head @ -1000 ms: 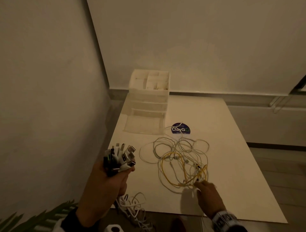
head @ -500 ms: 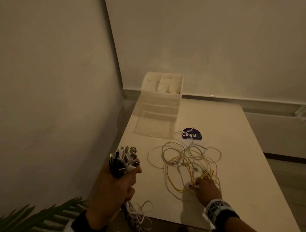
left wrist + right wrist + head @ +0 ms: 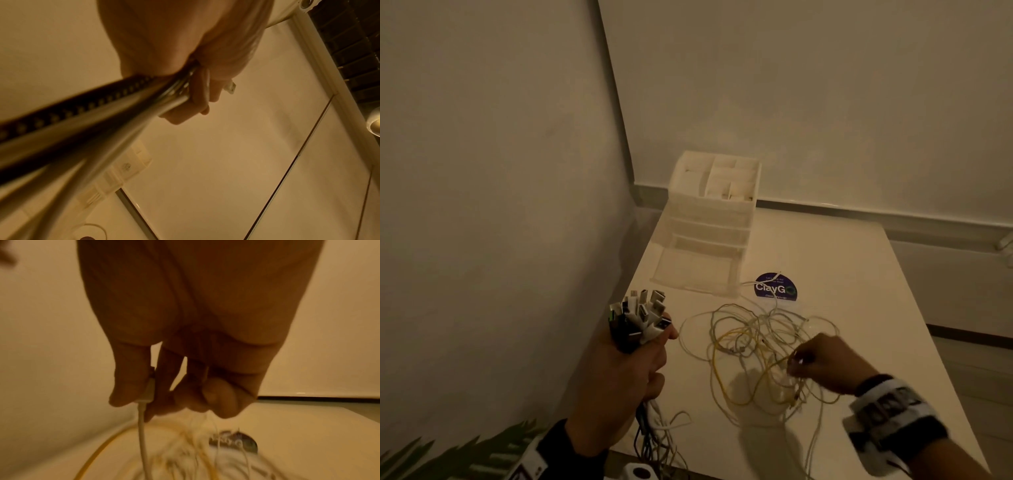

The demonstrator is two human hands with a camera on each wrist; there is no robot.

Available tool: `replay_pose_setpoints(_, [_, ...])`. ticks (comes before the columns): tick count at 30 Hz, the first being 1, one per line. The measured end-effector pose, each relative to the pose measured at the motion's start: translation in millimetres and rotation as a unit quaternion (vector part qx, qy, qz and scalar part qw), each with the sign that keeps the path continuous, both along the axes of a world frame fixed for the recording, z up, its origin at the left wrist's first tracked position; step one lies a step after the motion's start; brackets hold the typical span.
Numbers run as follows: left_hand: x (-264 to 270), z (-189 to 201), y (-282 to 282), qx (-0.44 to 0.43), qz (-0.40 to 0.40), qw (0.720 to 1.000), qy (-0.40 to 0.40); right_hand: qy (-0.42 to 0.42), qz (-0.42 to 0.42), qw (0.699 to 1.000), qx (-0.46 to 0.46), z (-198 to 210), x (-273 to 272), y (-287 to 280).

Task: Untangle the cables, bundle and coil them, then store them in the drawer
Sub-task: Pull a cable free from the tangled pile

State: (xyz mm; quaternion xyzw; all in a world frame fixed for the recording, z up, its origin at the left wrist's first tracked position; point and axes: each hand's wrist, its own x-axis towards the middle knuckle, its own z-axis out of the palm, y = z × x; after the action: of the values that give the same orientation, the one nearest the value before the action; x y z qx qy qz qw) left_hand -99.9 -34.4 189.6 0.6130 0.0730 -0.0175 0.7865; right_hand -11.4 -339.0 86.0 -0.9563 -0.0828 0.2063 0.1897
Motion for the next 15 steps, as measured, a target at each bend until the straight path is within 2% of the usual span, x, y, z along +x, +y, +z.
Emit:
replay_pose_setpoints(2, [5.8, 1.7, -1.9, 0.01, -0.001, 1.0, -0.004, -0.102, -0.05, 0.987, 0.114, 30.9, 1.8, -11.2])
replay_pose_setpoints(3, [9.5, 2.3, -2.7, 0.012, 0.0, 1.0, -0.006, -0.172, -0.095, 0.963, 0.184, 42.3, 0.9, -12.4])
replay_pose_setpoints(5, [18.2, 3.5, -3.8, 0.004, -0.001, 1.0, -0.012, -0.284, -0.177, 0.889, 0.314, 59.5, 0.9, -6.5])
replay_pose_setpoints(7, [27.4, 4.6, -6.0, -0.006, -0.007, 1.0, -0.023, -0.297, -0.222, 0.822, 0.432, 78.3, 3.2, 8.0])
replay_pose_setpoints(8, [32.1, 5.7, -8.1, -0.012, -0.009, 1.0, -0.025, -0.283, -0.226, 0.802, 0.475, 89.0, 4.6, 15.2])
replay_pose_setpoints(9, [36.7, 6.4, -10.5, -0.022, -0.012, 0.999, -0.027, -0.271, -0.209, 0.799, 0.494, 101.7, 6.0, 22.6])
replay_pose_setpoints(12, [51.4, 11.0, -22.9, -0.039, -0.023, 0.999, -0.027, -0.207, -0.087, 0.869, 0.442, 136.0, 10.6, 45.4])
replay_pose_setpoints(13, [56.9, 14.1, -28.0, -0.039, -0.024, 0.999, -0.026, -0.195, -0.054, 0.881, 0.427, 145.9, 10.1, 53.1])
replay_pose_setpoints(15, [67.2, 23.0, -37.2, -0.049, -0.028, 0.998, -0.03, -0.245, -0.025, 0.881, 0.404, 162.0, 5.7, 69.5])
